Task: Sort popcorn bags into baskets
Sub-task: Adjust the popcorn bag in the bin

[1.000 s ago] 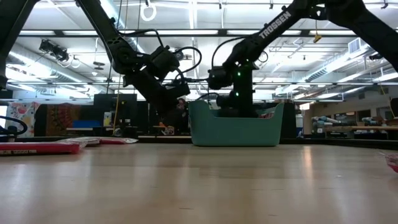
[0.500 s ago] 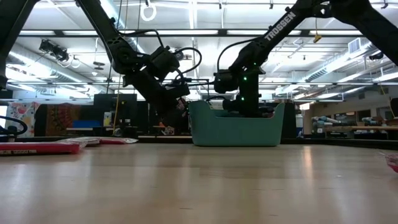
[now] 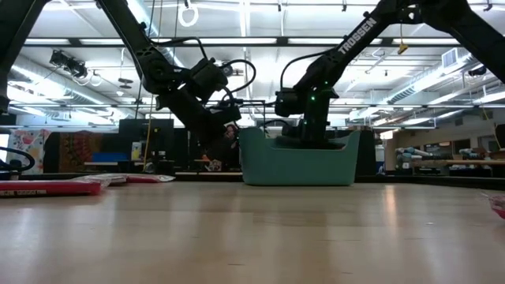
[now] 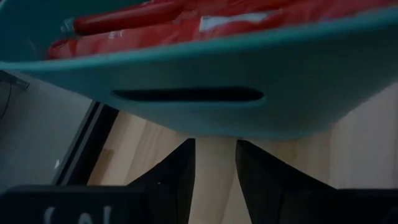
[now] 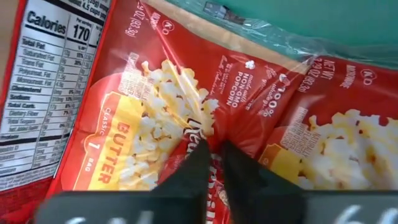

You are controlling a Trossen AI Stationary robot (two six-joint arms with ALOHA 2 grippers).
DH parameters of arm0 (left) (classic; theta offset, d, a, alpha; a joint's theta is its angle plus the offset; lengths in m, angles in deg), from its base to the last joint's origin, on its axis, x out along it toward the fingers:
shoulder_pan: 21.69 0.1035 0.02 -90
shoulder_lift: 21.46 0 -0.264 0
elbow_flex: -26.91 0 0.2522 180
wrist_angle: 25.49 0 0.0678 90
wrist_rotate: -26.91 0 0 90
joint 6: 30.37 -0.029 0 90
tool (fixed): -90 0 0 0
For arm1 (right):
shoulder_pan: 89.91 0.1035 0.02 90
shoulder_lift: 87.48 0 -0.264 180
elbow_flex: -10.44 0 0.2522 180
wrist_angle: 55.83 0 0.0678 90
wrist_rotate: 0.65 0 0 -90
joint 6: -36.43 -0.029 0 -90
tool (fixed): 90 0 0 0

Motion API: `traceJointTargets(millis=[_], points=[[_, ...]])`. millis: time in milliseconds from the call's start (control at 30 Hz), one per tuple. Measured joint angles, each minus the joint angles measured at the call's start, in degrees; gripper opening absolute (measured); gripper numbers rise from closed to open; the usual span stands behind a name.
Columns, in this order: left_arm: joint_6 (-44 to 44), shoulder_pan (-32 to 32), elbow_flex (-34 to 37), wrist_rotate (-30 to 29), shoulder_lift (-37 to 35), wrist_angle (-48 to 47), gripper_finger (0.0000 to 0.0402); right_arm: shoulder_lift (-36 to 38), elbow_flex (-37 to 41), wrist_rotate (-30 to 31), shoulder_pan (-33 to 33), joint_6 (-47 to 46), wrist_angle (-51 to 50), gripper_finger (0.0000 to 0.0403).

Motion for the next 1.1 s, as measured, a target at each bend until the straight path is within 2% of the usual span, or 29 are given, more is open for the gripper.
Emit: traceJointTargets(millis=[67, 167, 300, 500, 600, 700, 833, 1100], points=[[0.01, 0.0, 0.0, 0.0, 0.0, 0.16, 0.0121, 0.16, 0.05, -0.48, 0.2, 0.82, 0.91, 0.0009], [-0.01, 0.0, 0.0, -0.02, 0.0, 0.07, 0.0121, 1.41, -0.35, 1.89, 0.67, 1.43, 0.11, 0.0007], [-0.02, 0.0, 0.0, 0.0, 0.0, 0.66, 0.0121, 3.11, -3.92, 9.57, 1.84, 3.23, -8.03, 0.0005], [-0.36, 0.02, -0.02, 0.0, 0.0, 2.8, 0.0121, 4.15, -14.17, 19.73, 5.06, 6.17, -19.72, 0.0003], [-0.46, 0.02, -0.02, 0.0, 0.0, 3.0, 0.0121, 4.28, -16.79, 20.44, 6.28, 5.33, -21.86, 0.0003], [-0.5, 0.02, -0.02, 0.0, 0.0, 3.0, 0.0121, 4.0, -16.74, 17.51, 6.23, 0.98, -21.57, 0.0009], [-0.52, 0.02, -0.02, 0.0, 0.0, 2.98, 0.0121, 3.88, -14.17, 15.11, 5.45, -2.7, -16.08, 0.0047], [-0.56, 0.02, -0.02, 0.0, 0.0, 2.54, 0.0121, 3.9, -8.24, 12.89, 4.58, -3.76, -5.26, 0.0172]])
